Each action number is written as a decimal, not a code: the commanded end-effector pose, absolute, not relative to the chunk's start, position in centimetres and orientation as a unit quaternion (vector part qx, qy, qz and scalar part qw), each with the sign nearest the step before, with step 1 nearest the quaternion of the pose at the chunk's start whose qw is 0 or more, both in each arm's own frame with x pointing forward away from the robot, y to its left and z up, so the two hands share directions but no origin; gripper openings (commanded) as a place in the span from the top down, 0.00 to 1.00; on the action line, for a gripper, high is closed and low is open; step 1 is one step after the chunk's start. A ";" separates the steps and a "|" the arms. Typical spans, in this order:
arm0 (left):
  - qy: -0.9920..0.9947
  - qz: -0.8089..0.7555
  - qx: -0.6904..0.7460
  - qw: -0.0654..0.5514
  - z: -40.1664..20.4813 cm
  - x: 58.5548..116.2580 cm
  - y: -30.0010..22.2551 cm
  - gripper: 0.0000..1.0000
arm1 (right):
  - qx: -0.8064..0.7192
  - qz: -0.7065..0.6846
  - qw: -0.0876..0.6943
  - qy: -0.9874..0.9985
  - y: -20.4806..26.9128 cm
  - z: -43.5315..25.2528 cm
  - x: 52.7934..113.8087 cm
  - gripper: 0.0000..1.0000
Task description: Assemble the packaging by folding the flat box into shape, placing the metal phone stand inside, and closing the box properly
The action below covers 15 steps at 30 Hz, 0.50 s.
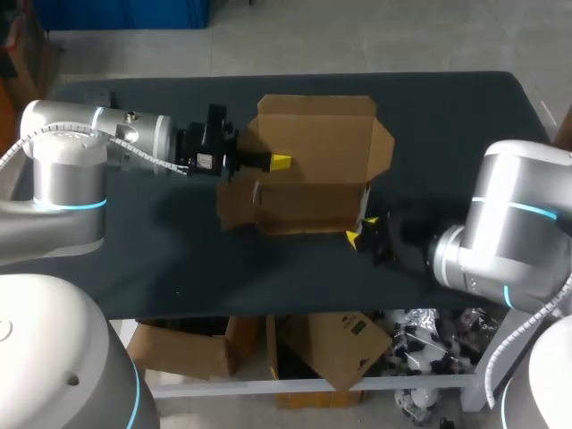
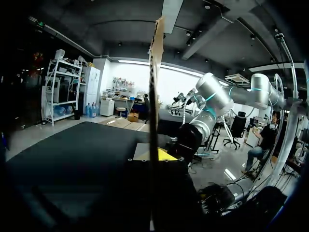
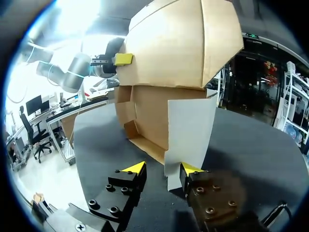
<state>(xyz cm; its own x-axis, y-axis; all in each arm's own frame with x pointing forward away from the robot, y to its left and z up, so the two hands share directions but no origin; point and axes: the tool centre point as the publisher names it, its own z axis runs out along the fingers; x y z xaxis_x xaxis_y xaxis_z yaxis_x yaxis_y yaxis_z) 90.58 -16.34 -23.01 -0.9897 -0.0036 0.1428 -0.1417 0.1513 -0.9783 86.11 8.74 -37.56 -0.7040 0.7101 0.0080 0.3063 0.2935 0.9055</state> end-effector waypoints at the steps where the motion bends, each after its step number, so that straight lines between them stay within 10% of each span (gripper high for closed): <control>1: -0.757 0.650 0.048 0.054 -23.3 90.6 -16.4 1.00 | 0.330 0.500 0.214 0.771 8.5 -37.7 85.1 0.53; 15: -0.757 0.650 0.048 0.054 -23.3 90.6 -16.4 1.00 | 0.339 0.497 0.213 0.771 6.4 -38.0 83.1 0.53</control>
